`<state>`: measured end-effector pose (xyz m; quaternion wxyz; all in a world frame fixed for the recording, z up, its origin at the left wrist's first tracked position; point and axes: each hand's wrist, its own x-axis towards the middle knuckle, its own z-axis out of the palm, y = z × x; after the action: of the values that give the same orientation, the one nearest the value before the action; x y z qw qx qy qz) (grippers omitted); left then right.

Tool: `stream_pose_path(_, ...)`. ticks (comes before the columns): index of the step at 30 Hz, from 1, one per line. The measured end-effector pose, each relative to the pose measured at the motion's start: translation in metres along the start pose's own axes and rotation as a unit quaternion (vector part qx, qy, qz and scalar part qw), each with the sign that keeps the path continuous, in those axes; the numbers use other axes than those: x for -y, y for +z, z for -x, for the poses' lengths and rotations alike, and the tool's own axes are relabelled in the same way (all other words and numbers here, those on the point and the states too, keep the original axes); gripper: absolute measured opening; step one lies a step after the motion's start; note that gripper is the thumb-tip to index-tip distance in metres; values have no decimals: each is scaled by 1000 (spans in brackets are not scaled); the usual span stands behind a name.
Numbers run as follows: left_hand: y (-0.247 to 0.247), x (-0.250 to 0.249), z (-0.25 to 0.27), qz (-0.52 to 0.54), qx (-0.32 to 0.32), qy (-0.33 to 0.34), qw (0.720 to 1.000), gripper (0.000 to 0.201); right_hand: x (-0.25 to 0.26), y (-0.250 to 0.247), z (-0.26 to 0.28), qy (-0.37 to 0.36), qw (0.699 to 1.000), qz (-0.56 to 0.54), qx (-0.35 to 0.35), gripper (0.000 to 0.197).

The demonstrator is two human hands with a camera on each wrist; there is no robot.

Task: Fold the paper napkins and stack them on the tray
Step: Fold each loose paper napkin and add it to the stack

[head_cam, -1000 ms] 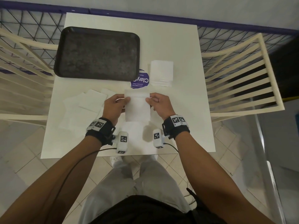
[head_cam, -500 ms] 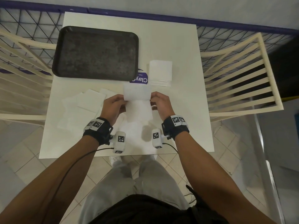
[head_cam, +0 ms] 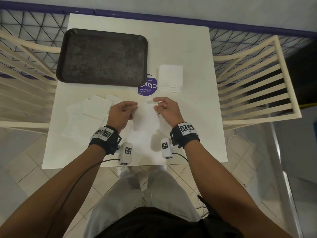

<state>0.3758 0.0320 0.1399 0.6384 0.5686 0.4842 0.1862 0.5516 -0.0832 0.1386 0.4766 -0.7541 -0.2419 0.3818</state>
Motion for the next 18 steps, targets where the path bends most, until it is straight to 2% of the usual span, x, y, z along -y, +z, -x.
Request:
stream_pose_path(6, 2, 1, 0, -85, 2, 57, 995, 9, 15, 15, -1, -82, 988, 131, 23, 15)
stream_pose_path(9, 4, 0, 2, -116, -2, 77, 990, 7, 16, 26, -3, -92, 980, 174, 27, 17)
stream_pose_path(14, 6, -1, 6, -168, -19, 125, 978, 9, 19, 34, -5, -86, 978, 187, 24, 16)
stream_pose_path(18, 6, 0, 9, -175, -42, 159, 971, 7, 22, 25, -3, -76, 986, 148, 20, 4)
